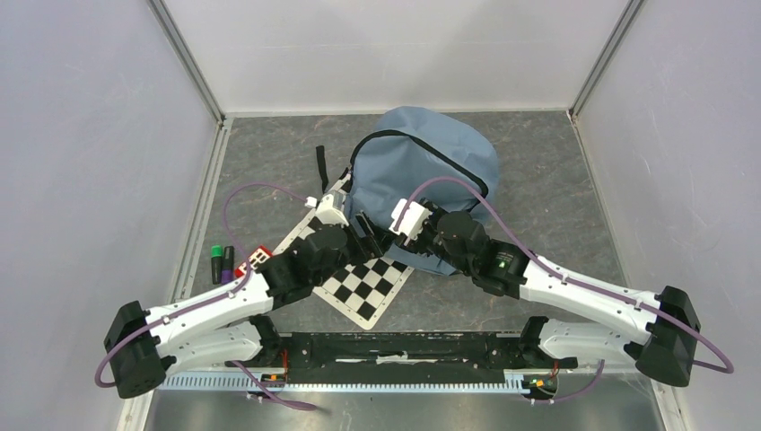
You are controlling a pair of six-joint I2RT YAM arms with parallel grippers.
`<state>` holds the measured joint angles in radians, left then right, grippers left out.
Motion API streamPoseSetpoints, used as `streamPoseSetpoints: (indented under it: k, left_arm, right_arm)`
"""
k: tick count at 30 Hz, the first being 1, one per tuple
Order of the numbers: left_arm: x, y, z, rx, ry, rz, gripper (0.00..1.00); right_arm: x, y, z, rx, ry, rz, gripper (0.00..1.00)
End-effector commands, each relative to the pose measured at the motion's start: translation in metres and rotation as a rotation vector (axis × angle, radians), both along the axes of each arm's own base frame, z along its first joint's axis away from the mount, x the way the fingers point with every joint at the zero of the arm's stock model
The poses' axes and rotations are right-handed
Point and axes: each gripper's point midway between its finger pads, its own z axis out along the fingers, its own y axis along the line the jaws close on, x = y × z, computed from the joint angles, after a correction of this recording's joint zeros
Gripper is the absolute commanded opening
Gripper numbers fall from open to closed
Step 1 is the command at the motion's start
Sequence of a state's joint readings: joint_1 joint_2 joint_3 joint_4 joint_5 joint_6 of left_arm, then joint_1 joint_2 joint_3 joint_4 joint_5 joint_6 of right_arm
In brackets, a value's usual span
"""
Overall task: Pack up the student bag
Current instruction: Unzip the student bag at the center of the board.
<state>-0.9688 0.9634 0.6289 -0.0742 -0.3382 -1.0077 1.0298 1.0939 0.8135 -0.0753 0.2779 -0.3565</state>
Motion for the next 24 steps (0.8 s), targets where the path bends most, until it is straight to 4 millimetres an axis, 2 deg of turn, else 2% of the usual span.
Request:
streamPoseSetpoints:
  k: [1, 6, 9, 11, 13, 15, 18, 19, 24]
  left_arm:
    - [0.005, 0.004, -0.01, 0.055, -0.015, 0.033, 0.84]
    - [0.008, 0.007, -0.013, 0.074, -0.021, 0.053, 0.84]
    - [0.009, 0.007, -0.014, 0.081, -0.022, 0.054, 0.77]
    - [0.009, 0.007, -0.016, 0.083, -0.019, 0.058, 0.65]
    - [0.009, 0.006, -0.017, 0.078, -0.018, 0.054, 0.48]
    - [0.007, 0.005, -0.02, 0.077, -0.013, 0.045, 0.26]
    - [0.003, 0.004, -0.019, 0.063, -0.005, 0.03, 0.07]
    - [0.001, 0.005, -0.019, 0.056, -0.002, 0.027, 0.02]
    - [-0.011, 0.009, -0.017, 0.022, 0.003, 0.026, 0.02]
  right_arm:
    - [-0.006, 0.004, -0.009, 0.003, 0.043, -0.006, 0.63]
    - [-0.002, 0.005, -0.009, -0.004, 0.037, -0.027, 0.62]
    - [0.002, 0.004, -0.008, -0.012, 0.024, -0.057, 0.61]
    - [0.004, 0.005, -0.006, -0.01, 0.016, -0.073, 0.61]
    - [0.007, 0.006, -0.004, -0.006, 0.004, -0.098, 0.62]
    - [0.013, 0.004, -0.002, -0.008, -0.013, -0.146, 0.58]
    - [0.024, -0.002, 0.0, -0.02, -0.036, -0.234, 0.54]
    - [0.028, -0.003, 0.0, -0.03, -0.043, -0.262, 0.54]
    - [0.045, -0.007, -0.002, -0.078, -0.074, -0.383, 0.5]
